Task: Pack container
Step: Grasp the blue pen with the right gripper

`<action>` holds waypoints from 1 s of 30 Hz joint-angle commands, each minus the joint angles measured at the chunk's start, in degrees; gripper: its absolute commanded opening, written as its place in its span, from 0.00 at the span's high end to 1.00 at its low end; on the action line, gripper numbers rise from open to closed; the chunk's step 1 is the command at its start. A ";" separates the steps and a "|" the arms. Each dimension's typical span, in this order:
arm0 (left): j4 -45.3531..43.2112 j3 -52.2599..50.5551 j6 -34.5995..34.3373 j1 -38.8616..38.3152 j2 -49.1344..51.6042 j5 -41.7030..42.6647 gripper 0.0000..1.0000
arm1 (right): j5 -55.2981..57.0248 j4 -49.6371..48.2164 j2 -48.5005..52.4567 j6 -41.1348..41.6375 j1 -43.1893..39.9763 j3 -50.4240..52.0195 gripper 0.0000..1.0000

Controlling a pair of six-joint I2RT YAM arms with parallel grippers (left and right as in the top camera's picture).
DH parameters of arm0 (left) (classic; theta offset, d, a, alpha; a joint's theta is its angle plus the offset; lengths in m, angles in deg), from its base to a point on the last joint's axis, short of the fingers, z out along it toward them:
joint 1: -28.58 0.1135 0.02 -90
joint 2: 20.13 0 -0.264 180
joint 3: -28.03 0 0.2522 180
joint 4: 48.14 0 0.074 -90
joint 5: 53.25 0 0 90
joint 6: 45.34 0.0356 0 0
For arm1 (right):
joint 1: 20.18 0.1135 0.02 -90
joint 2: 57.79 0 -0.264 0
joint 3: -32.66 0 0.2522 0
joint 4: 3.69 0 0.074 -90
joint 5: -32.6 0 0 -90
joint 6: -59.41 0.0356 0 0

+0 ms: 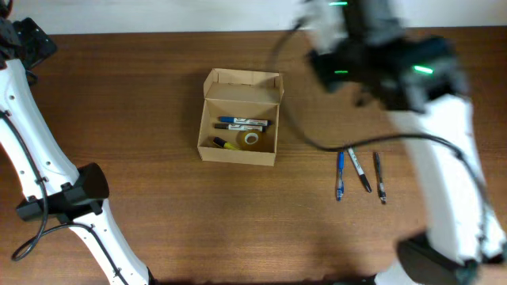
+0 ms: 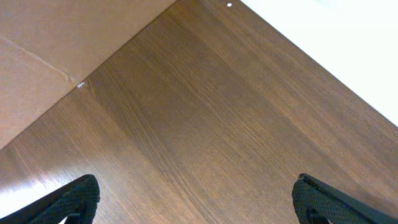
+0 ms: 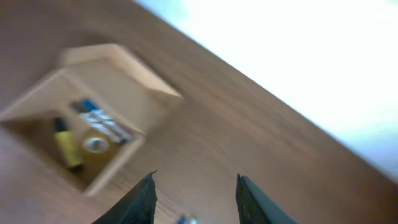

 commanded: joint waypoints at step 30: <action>0.02 0.42 0.68 0.22 -1.18 0.20 0.00 | -9.05 -31.47 2.36 26.08 -14.27 71.38 0.61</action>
